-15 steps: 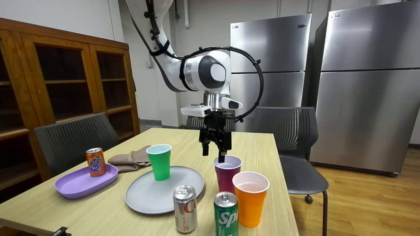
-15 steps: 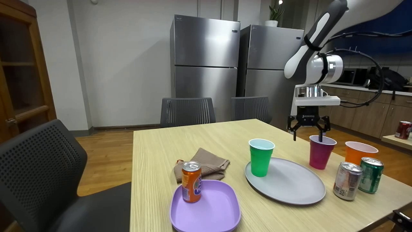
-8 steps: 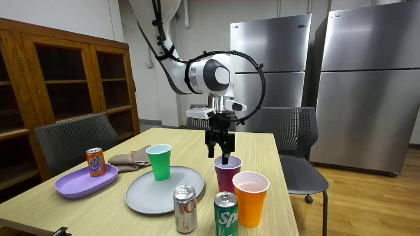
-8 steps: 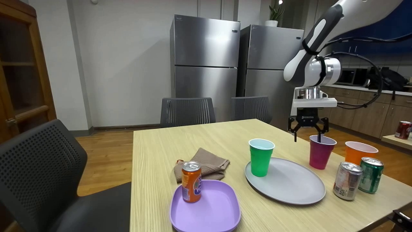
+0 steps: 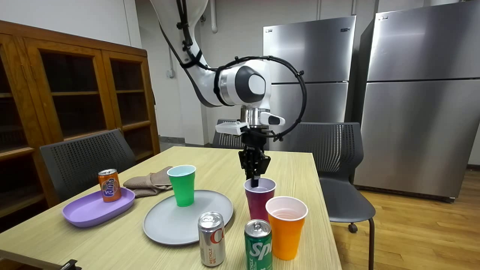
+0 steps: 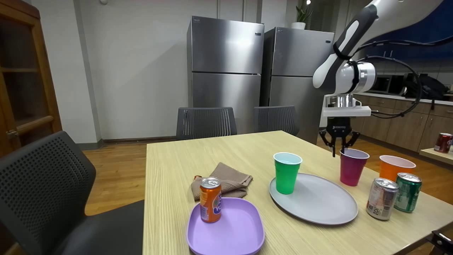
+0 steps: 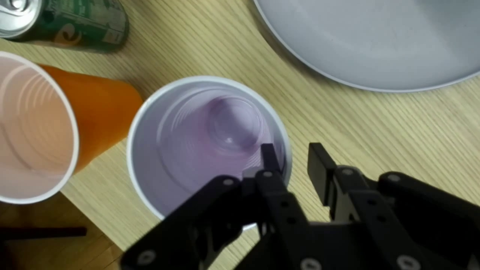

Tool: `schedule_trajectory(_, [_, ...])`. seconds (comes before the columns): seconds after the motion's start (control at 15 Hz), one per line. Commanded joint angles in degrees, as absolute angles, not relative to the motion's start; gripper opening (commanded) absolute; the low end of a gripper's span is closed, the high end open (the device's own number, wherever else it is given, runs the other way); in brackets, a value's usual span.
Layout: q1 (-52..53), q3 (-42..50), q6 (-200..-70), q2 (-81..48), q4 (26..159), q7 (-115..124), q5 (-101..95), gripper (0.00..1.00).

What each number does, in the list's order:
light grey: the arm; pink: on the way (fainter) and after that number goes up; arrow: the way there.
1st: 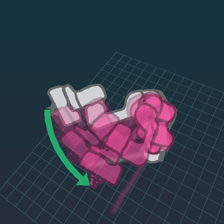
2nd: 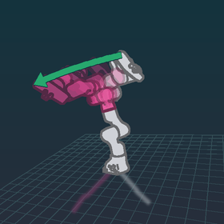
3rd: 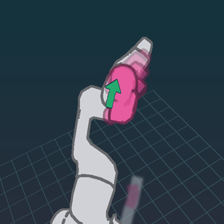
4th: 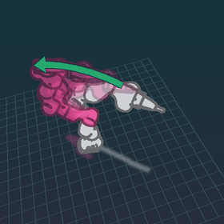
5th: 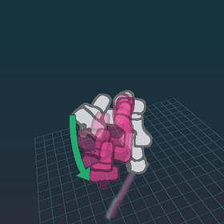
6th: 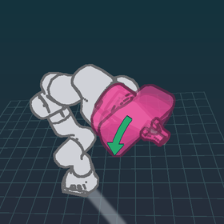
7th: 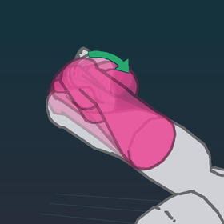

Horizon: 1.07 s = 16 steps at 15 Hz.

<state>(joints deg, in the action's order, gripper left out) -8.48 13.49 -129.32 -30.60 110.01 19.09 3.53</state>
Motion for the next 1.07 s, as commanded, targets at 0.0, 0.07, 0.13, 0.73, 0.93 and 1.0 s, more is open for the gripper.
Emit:
schedule_trajectory(0.0, [-9.11, 13.44, -128.36, -30.0, 109.92, 19.68, 3.93, 0.01])
schedule_trajectory(0.07, [-9.12, 13.53, -128.4, -29.76, 110.31, 19.67, 3.88, 0.0])
schedule_trajectory(0.13, [-9.14, 13.57, -128.5, -29.39, 110.78, 19.6, 3.9, 0.0])
schedule_trajectory(0.73, [-8.33, 13.48, -129.68, -23.84, 115.8, 19.46, 3.94, 0.01])
schedule_trajectory(0.93, [-7.88, 13.27, -130.03, -21.2, 117.52, 19.33, 3.78, 0.01])
schedule_trajectory(1.0, [-7.73, 13.13, -130.02, -20.24, 118.08, 19.33, 3.75, 0.01])
